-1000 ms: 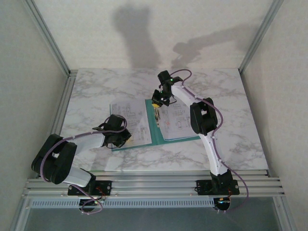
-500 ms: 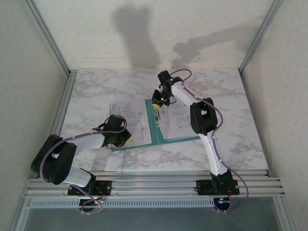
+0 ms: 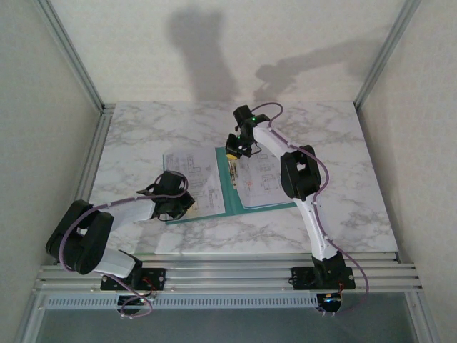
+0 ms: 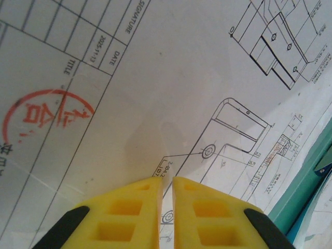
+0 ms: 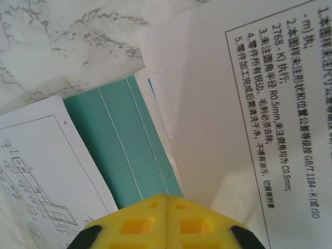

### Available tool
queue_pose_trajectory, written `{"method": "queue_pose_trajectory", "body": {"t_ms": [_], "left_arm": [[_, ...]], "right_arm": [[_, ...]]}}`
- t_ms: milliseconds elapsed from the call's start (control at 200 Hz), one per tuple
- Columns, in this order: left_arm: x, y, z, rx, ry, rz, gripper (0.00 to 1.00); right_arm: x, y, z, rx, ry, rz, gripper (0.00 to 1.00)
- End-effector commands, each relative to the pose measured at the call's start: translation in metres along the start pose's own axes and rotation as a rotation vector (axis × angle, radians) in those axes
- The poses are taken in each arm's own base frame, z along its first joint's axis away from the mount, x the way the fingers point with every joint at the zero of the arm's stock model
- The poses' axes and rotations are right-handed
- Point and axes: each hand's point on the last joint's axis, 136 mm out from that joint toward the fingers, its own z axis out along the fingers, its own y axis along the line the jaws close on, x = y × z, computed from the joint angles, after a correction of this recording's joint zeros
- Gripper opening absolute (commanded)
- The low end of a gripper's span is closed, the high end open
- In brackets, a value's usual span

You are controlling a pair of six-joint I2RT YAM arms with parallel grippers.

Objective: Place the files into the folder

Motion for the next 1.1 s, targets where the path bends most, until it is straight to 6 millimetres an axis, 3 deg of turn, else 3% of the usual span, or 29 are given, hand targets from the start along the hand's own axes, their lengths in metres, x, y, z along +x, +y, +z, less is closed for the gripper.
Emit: {"method": "queue_pose_trajectory", "body": {"t_ms": [0,340,546,831,1096], "left_arm": [[-0.002,0.015,0.001,-0.048,-0.010,-0.015,0.13],[-0.003,0.016,0.002,-0.055,-0.013,-0.021,0.13],[-0.004,0.016,0.004,-0.059,-0.016,-0.027,0.13],[-0.004,0.014,0.005,-0.057,-0.014,-0.026,0.13],[-0.004,0.012,0.005,-0.054,-0.011,-0.021,0.13]], "right_arm": [[0.007,-0.003,0.005,0.017,0.024,-0.014,0.07],[0.012,0.021,-0.025,-0.076,0.006,-0.020,0.07],[0.032,0.037,-0.043,-0.168,0.058,-0.017,0.07],[0.071,0.026,-0.052,-0.207,0.135,0.011,0.07],[0.090,0.015,-0.073,-0.200,0.090,0.027,0.08]]}}
